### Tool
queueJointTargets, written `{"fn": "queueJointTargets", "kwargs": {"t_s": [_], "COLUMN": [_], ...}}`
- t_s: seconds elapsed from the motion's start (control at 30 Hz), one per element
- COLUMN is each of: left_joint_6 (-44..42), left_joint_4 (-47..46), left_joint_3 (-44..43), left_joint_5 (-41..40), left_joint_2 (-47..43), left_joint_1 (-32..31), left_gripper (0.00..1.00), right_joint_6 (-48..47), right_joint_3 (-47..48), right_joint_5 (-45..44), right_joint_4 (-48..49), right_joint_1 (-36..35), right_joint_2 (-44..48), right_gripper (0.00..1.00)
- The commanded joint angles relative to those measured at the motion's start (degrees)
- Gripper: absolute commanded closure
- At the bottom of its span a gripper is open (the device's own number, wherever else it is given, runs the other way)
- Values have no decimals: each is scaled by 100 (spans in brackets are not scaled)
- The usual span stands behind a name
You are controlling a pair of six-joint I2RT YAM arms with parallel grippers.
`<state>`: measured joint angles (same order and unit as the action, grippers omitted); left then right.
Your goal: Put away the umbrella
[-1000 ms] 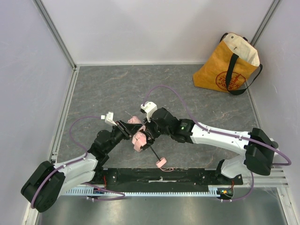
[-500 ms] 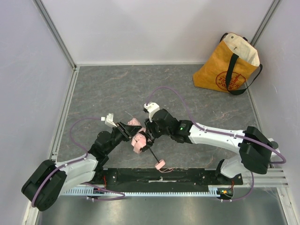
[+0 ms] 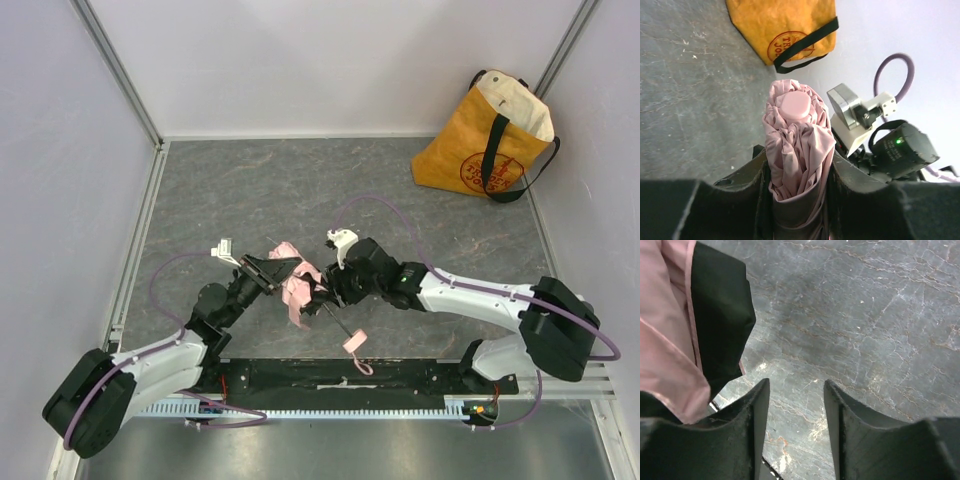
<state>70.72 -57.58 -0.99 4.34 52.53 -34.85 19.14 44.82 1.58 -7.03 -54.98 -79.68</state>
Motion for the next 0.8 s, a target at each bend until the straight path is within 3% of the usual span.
{"fn": "queueJointTargets", "kwargs": {"t_s": [0.0,0.1,0.2,0.23,0.33,0.57,0.67,0.77], "left_joint_6": [1135,1234,1225,1225,1260,1515,1550,1515], "left_joint_4": [297,615,1554,1835,2418,2383,2279,1901], "left_joint_3": [249,135,-269,-365,-516,-393,-393,-305], "left_joint_5": [-416,-574,-601,-636,-732,-680,-627,-575], "left_joint_2": [-445,-629,-893,-964,-1140,-1035,-956,-894], "left_joint_1": [-4,-4,-13,-4,-4,-4,-4,-4], "left_gripper": [98,98,98,98,98,98,98,98], "right_joint_6": [405,679,417,294,143,11,-120,-77], "right_joint_3": [256,316,606,659,782,915,1116,1257], "right_joint_5": [289,702,336,273,394,1748,1513,1012], "right_joint_4": [-71,-62,-657,-747,-748,-142,-44,149], "right_joint_1": [285,628,682,682,708,542,103,-92], "right_joint_2": [540,743,866,971,1270,1526,1237,894], "right_gripper": [36,27,5,2,2,2,5,16]}}
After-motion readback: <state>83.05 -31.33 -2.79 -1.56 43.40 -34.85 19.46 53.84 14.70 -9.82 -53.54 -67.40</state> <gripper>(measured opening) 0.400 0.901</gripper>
